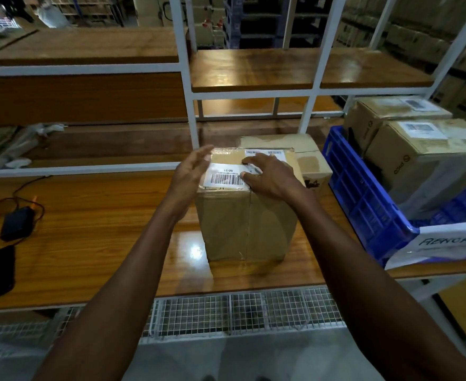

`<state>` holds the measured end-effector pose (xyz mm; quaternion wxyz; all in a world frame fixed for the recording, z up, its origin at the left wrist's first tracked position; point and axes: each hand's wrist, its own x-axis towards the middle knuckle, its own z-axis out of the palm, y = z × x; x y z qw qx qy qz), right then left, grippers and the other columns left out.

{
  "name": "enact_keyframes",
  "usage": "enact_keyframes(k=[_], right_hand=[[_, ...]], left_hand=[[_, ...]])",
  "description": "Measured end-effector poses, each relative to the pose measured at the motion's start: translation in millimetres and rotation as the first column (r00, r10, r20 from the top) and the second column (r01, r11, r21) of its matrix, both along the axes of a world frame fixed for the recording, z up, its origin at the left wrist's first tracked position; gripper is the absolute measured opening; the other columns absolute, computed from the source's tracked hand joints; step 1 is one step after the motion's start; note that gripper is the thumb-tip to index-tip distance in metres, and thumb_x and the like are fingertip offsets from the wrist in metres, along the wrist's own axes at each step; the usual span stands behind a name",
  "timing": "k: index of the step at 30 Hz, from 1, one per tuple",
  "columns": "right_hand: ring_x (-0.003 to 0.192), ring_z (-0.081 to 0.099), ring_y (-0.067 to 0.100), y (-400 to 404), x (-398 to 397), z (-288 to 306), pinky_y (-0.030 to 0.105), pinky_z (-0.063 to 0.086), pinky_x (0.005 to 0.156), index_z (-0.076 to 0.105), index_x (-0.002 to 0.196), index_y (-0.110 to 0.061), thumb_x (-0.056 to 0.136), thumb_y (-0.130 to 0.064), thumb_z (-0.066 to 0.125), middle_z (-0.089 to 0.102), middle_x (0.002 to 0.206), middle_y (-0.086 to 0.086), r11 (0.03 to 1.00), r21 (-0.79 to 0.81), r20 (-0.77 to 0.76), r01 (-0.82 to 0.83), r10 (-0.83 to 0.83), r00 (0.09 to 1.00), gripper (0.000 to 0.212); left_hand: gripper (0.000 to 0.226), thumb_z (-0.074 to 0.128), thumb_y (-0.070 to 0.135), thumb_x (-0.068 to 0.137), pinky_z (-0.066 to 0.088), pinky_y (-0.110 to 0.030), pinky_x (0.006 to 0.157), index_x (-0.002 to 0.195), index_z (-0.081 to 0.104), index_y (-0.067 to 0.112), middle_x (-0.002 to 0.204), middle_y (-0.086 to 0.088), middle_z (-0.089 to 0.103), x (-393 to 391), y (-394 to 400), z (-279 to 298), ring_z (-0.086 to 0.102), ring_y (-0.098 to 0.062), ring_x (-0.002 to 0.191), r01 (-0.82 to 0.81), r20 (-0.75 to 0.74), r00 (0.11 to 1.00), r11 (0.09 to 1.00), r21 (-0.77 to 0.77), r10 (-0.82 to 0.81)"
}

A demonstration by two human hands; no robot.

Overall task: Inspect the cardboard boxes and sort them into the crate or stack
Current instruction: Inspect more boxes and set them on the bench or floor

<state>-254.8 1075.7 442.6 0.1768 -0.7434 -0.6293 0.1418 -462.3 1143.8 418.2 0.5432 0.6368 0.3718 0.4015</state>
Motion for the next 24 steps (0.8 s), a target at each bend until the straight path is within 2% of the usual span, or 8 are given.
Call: enact_keyframes(k=[2, 4, 7, 11, 15, 17, 20, 24], right_hand=[[0.150, 0.035, 0.027, -0.9, 1.5, -3.0, 0.045, 0.028, 0.118, 0.053, 0.149, -0.033, 0.102, -0.050, 0.056, 0.046, 0.159, -0.003, 1.000, 0.011, -0.019, -0.001, 0.001, 1.000, 0.050], [0.151, 0.033, 0.027, -2.4, 2.4, -1.7, 0.044, 0.027, 0.118, 0.054, 0.149, -0.031, 0.103, -0.049, 0.056, 0.046, 0.159, -0.002, 1.000, 0.020, -0.027, 0.001, 0.000, 1.000, 0.050], [0.148, 0.037, 0.024, -2.8, 5.5, -0.9, 0.043, 0.029, 0.117, 0.055, 0.148, -0.031, 0.103, -0.048, 0.057, 0.048, 0.158, -0.003, 0.999, 0.032, -0.045, 0.000, 0.001, 0.999, 0.049], [0.146, 0.040, 0.022, -8.0, 16.8, -0.7, 0.043, 0.032, 0.117, 0.055, 0.148, -0.033, 0.102, -0.049, 0.058, 0.046, 0.160, -0.005, 0.999, 0.051, -0.073, 0.002, 0.002, 0.997, 0.049], [0.150, 0.036, 0.022, -20.3, 40.0, 2.2, 0.042, 0.033, 0.116, 0.054, 0.148, -0.036, 0.103, -0.049, 0.057, 0.041, 0.164, -0.004, 0.998, 0.058, -0.144, 0.015, -0.006, 0.990, 0.047], [0.147, 0.041, 0.021, -30.0, 52.9, 4.7, 0.037, 0.039, 0.110, 0.056, 0.147, -0.038, 0.103, -0.048, 0.058, 0.042, 0.164, -0.004, 0.997, 0.075, -0.206, 0.035, -0.019, 0.978, 0.045], [0.142, 0.044, 0.018, -46.3, 70.4, 8.3, 0.028, 0.036, 0.098, 0.055, 0.147, -0.037, 0.104, -0.045, 0.057, 0.043, 0.161, -0.007, 0.991, 0.086, -0.317, 0.106, -0.074, 0.945, 0.043], [0.141, 0.044, 0.016, -65.2, 94.7, 4.3, 0.029, 0.037, 0.097, 0.057, 0.145, -0.041, 0.105, -0.047, 0.056, 0.045, 0.159, -0.010, 0.974, 0.125, -0.420, 0.190, -0.122, 0.900, 0.040]], left_hand=[[0.033, 0.048, 0.039, 0.107, 0.060, -0.037, 0.085, 0.139, 0.057, 0.034, 0.136, 0.004, 0.063, -6.8, -0.7, -16.6, 0.068, -0.017, 0.114, -0.162, 0.113, 0.979, 0.984, -0.071, 0.169], [0.039, 0.044, 0.047, 0.107, 0.056, -0.040, 0.090, 0.141, 0.054, 0.033, 0.141, 0.001, 0.061, -10.5, -4.1, -40.0, 0.062, -0.021, 0.123, -0.245, 0.121, 0.956, 0.955, -0.169, 0.267], [0.052, 0.030, 0.052, 0.109, 0.052, -0.036, 0.080, 0.140, 0.057, 0.021, 0.126, -0.006, 0.071, -9.6, -16.7, -79.5, 0.068, -0.023, 0.108, -0.192, 0.047, 0.973, 0.908, -0.373, 0.225], [0.061, 0.022, 0.060, 0.107, 0.047, -0.046, 0.104, 0.130, 0.063, 0.021, 0.129, -0.009, 0.067, -8.3, -31.0, -130.1, 0.060, -0.028, 0.118, -0.149, -0.065, 0.988, 0.789, -0.596, 0.137], [0.068, 0.019, 0.059, 0.108, 0.051, -0.033, 0.076, 0.132, 0.062, 0.011, 0.114, -0.010, 0.071, 0.7, -47.3, -150.6, 0.065, -0.021, 0.098, -0.133, -0.053, 0.989, 0.681, -0.720, 0.138], [0.077, 0.021, 0.064, 0.106, 0.051, -0.038, 0.087, 0.149, 0.046, 0.005, 0.129, -0.015, 0.067, 3.0, -45.7, -157.6, 0.065, -0.025, 0.106, -0.157, -0.066, 0.985, 0.668, -0.728, 0.159], [0.086, 0.022, 0.070, 0.103, 0.036, -0.046, 0.111, 0.156, 0.033, 0.003, 0.152, -0.017, 0.048, 4.4, -44.9, -163.0, 0.047, -0.034, 0.137, -0.171, -0.086, 0.982, 0.595, -0.785, 0.169], [0.092, 0.021, 0.076, 0.099, 0.021, -0.049, 0.126, 0.161, 0.027, 0.007, 0.164, -0.018, 0.032, 12.9, -54.2, -165.7, 0.027, -0.034, 0.153, -0.009, 0.095, 0.981, 0.528, -0.849, 0.170]])
